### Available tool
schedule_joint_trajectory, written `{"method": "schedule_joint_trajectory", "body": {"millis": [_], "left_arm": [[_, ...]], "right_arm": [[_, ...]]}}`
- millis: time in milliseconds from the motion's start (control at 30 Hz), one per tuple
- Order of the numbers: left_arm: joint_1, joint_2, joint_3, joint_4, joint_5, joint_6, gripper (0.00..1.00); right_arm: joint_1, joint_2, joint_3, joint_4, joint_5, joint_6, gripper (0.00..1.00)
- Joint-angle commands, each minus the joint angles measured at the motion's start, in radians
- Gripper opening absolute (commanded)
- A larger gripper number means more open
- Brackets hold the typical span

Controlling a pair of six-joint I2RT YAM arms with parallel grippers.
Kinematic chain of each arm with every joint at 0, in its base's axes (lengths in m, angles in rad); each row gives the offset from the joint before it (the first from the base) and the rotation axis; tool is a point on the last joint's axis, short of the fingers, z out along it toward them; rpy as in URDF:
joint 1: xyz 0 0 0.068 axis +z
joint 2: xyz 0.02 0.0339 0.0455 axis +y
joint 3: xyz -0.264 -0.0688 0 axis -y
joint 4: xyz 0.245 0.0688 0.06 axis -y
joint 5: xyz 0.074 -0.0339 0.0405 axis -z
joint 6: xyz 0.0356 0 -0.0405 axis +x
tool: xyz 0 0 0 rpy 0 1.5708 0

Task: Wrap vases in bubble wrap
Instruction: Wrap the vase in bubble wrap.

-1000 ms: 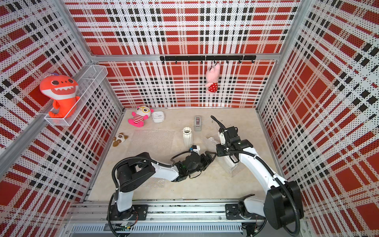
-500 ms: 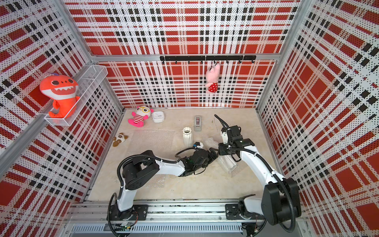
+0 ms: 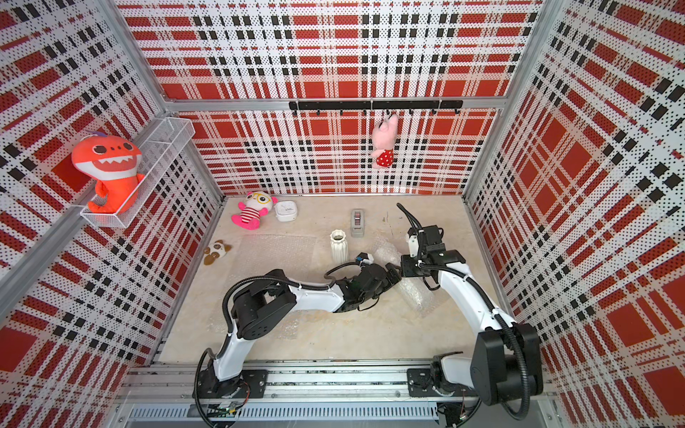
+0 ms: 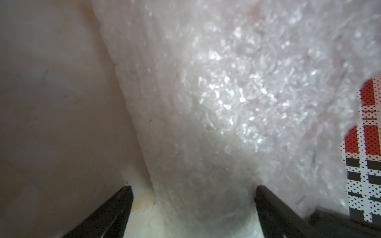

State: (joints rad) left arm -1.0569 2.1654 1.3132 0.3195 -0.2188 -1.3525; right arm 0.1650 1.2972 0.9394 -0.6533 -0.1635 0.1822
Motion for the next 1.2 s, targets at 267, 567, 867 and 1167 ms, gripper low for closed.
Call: {"method": "schedule_joint_trajectory", "body": {"millis": [267,567,867,1167], "left_arm": [[0.013,0.032,0.0,-0.06,-0.014,0.049,0.95],[0.021,0.021,-0.018,0.002,0.005,0.056,0.94],[0.016,0.014,0.01,0.004,-0.004,0.074,0.93],[0.013,0.035,0.054,0.005,0.004,0.068,0.92]], "right_arm": [[-0.008,-0.154,0.052,-0.104,0.076,0.058,0.47],[0.031,-0.201,-0.043,-0.11,0.039,0.156,0.62],[-0.019,-0.093,-0.088,0.016,0.03,0.134,0.58],[-0.14,-0.024,-0.133,0.101,-0.108,0.106,0.53]]}}
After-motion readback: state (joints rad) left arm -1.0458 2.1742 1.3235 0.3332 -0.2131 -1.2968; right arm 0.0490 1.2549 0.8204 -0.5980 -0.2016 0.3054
